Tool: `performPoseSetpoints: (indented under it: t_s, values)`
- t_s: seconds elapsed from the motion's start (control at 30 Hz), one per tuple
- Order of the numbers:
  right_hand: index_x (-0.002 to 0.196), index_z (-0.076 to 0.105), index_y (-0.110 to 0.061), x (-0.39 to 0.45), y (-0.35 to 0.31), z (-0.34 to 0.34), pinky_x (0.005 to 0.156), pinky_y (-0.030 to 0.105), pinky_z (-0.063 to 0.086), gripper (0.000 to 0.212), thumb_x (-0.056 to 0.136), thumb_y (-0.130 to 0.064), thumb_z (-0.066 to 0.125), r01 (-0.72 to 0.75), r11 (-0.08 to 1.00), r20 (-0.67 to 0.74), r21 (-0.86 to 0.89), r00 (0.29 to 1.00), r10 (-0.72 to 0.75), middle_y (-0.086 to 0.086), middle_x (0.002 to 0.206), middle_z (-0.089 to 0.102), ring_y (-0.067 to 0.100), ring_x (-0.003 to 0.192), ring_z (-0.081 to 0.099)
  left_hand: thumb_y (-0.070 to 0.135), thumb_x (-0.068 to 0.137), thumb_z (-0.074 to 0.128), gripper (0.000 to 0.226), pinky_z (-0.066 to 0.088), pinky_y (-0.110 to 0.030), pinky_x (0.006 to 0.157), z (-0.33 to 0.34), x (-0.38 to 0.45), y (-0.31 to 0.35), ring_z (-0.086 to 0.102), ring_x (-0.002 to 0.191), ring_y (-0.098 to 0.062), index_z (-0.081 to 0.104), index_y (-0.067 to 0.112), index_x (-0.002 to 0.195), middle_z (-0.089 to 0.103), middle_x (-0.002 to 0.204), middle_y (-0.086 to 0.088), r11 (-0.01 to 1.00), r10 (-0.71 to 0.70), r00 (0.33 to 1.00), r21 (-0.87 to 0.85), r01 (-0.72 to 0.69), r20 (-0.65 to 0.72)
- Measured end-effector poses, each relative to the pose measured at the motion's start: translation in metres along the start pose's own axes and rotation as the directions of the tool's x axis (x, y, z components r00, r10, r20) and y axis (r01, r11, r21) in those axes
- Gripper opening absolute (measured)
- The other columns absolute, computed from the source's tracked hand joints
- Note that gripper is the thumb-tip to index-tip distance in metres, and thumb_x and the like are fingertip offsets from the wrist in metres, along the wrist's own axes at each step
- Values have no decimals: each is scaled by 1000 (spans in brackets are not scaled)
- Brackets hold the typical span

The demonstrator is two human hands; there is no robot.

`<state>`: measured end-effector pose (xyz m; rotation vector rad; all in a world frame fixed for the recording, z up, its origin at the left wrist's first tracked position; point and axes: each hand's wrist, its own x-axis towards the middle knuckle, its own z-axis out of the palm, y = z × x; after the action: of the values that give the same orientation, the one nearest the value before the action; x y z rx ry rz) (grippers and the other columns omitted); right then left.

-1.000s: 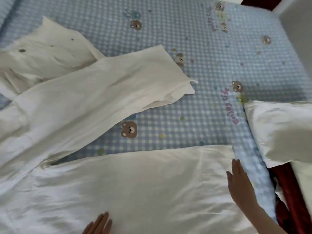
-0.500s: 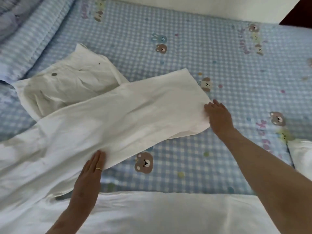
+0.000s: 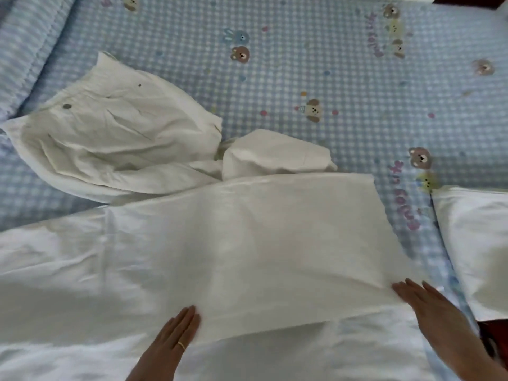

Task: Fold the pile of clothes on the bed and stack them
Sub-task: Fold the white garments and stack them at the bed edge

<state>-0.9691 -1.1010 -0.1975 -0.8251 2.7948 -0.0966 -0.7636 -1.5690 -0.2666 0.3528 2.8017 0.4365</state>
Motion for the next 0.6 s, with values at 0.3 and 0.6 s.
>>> performPoseSetpoints:
  t_s: [0.3,0.6]
  values:
    - [138,44,0,139,8,10,101,34,43,51,88,6,52,-205,977,-95,56,973,210,16,142,47,25,126,52,-7,78,35,57,15,-34,115,-62,116,-58,24,141,-23,44,-7,134,38,145,-22,953,-270,921,58,297,-280]
    - [124,51,-13,226,33,20,104,33,27,31,94,-9,44,-120,931,210,-344,957,201,7,122,53,23,115,53,-2,69,76,21,52,-45,76,-99,165,-118,62,77,-36,68,-1,87,61,79,-15,876,-430,895,182,446,-121]
